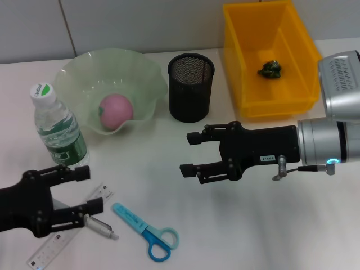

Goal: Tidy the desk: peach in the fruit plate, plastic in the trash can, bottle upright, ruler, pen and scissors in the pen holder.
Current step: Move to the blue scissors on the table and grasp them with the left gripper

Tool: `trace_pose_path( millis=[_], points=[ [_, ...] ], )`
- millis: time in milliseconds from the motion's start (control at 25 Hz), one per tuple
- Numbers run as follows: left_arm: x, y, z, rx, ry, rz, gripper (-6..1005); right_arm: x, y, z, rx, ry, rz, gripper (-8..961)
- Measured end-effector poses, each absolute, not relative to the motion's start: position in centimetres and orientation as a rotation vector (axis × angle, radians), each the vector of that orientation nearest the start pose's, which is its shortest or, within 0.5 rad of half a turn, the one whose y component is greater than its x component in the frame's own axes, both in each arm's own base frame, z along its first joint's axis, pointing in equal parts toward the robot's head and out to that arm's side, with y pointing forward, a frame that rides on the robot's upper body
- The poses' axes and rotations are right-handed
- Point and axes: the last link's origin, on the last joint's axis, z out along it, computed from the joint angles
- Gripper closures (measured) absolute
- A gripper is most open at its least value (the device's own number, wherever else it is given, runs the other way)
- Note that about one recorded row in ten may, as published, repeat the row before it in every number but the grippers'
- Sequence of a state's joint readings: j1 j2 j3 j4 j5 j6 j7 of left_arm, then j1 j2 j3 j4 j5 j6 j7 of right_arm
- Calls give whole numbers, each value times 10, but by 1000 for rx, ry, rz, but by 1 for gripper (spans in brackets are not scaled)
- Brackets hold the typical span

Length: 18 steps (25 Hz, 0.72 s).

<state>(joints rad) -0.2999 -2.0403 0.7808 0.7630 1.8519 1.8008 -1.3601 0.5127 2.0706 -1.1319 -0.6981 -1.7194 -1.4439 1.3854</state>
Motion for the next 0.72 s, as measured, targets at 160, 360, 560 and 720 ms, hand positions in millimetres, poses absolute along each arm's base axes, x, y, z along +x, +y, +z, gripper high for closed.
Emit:
trace_pose_path(
  millis=[160, 360, 560, 720],
  points=[
    [-284, 262, 20, -2831, -606, -823, 216, 224, 328, -34, -2881, 458, 693, 187],
    [-274, 265, 12, -2898, -562, -812, 217, 231, 327, -29, -2873, 490, 672, 187],
    [-259, 277, 9, -2935, -499, -823, 217, 240, 326, -20, -2846, 530, 677, 186],
    [-249, 284, 7, -2987, -464, -795, 217, 248, 323, -11, -2869, 591, 628, 186]
  ],
)
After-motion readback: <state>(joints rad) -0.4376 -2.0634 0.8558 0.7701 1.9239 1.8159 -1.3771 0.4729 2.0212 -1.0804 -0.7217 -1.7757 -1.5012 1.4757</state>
